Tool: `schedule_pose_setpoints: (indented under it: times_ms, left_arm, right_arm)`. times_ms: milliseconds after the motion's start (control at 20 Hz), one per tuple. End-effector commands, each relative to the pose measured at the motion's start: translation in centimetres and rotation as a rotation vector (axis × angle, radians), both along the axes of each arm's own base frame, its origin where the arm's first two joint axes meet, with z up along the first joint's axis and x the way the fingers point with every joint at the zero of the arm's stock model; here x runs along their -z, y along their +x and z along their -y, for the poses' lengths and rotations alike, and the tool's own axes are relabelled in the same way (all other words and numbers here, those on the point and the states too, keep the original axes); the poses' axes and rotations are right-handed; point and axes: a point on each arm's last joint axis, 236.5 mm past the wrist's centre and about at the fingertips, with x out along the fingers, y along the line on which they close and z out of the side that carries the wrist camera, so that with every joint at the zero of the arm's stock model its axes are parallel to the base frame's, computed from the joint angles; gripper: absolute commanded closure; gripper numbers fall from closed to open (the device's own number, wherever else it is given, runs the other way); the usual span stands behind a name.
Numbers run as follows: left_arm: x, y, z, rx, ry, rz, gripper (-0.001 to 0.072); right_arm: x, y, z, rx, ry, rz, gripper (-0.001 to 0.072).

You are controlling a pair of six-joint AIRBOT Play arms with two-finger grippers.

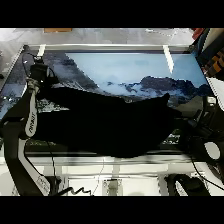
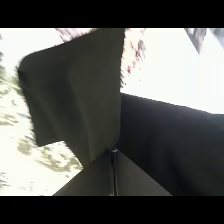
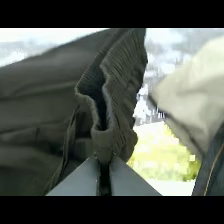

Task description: Fold the clothes and pants, and hang the long-sleeved shirts on hangers.

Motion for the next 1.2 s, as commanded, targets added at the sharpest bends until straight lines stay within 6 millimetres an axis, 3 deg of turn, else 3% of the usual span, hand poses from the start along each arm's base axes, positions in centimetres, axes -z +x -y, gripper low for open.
schedule_pose_setpoints:
  times_ms: [0, 100, 250, 400, 500, 600, 850, 950, 1150]
  left_arm:
    - [-3.5, -1.8, -1.0, 0.024, 0.035, -0.022, 0.07]
    - [-3.0, -4.4, -1.9, -0.011, 0.037, -0.126, 0.07]
    - [-0.9, -7.1, -1.7, -0.027, 0.031, -0.243, 0.07]
    - [1.4, -9.3, -0.7, 0.012, 0.04, -0.303, 0.07]
    - [2.6, -12.4, -1.4, -0.041, 0.036, -0.335, 0.07]
    - [3.3, -14.8, -1.9, -0.068, -0.006, -0.304, 0.07]
    - [3.5, -14.0, 0.4, -0.069, -0.246, -0.047, 0.07]
    - [4.6, -15.0, 0.3, -0.082, -0.253, -0.082, 0.07]
    - [7.9, -19.3, -0.6, -0.106, -0.218, -0.227, 0.0699]
  right_arm:
    - [0.9, 3.4, 0.5, -0.018, -0.061, 0.037, 0.0684]
    - [2.8, 5.8, 0.9, -0.012, -0.058, 0.028, 0.0684]
    - [3.6, 9.6, 1.9, 0.014, -0.053, 0.024, 0.0684]
    - [2.1, 12.9, 3.5, 0.051, -0.055, 0.039, 0.0684]
    - [0.4, 14.2, 4.0, 0.062, -0.056, 0.072, 0.0684]
    - [-0.8, 14.7, 4.0, 0.052, -0.069, 0.096, 0.0684]
    - [0.2, 13.8, 4.3, 0.062, -0.07, 0.033, 0.0684]
    - [0.7, 13.3, 4.3, 0.066, -0.071, 0.003, 0.0684]
    - [1.2, 12.8, 4.4, 0.07, -0.071, -0.028, 0.0684]
